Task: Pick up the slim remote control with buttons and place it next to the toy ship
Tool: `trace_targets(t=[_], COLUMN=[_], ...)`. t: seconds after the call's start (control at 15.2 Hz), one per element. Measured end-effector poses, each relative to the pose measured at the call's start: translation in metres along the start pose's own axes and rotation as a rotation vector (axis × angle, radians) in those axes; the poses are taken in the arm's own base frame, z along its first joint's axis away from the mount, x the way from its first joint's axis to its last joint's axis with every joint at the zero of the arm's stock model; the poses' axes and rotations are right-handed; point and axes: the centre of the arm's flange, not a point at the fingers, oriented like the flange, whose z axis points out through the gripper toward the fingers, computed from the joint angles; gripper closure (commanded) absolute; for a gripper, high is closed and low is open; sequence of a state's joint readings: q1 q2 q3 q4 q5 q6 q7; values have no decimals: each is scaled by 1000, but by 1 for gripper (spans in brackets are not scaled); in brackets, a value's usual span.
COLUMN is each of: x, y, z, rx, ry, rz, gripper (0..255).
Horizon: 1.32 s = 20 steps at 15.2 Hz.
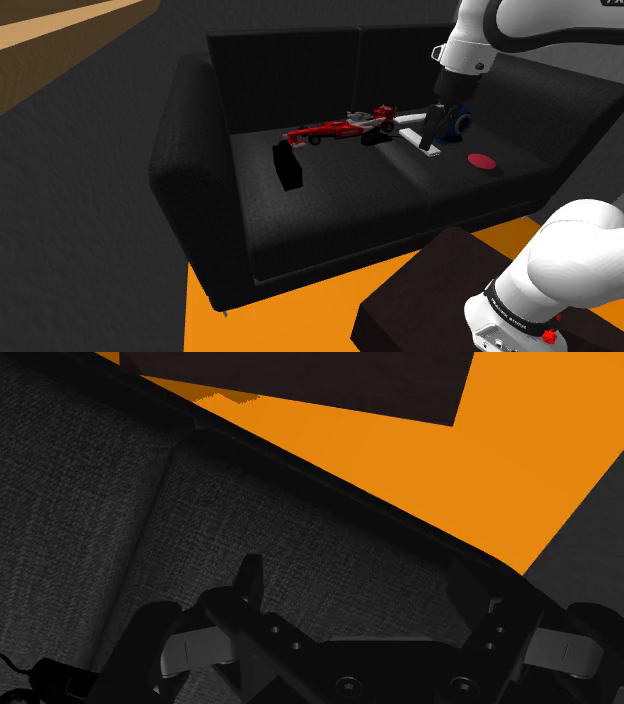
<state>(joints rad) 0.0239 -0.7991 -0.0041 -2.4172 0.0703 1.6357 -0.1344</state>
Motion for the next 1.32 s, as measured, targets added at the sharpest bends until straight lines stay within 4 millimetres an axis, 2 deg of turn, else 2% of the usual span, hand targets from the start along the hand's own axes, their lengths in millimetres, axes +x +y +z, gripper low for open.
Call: trace_targets(t=[0.13, 0.4, 1.32], x=[1, 21, 91], y=[5, 41, 194], z=[3, 20, 86], rx=[-1, -10, -49], ry=[0, -1, -2], rz=[3, 29, 126], gripper=[0, 0, 0])
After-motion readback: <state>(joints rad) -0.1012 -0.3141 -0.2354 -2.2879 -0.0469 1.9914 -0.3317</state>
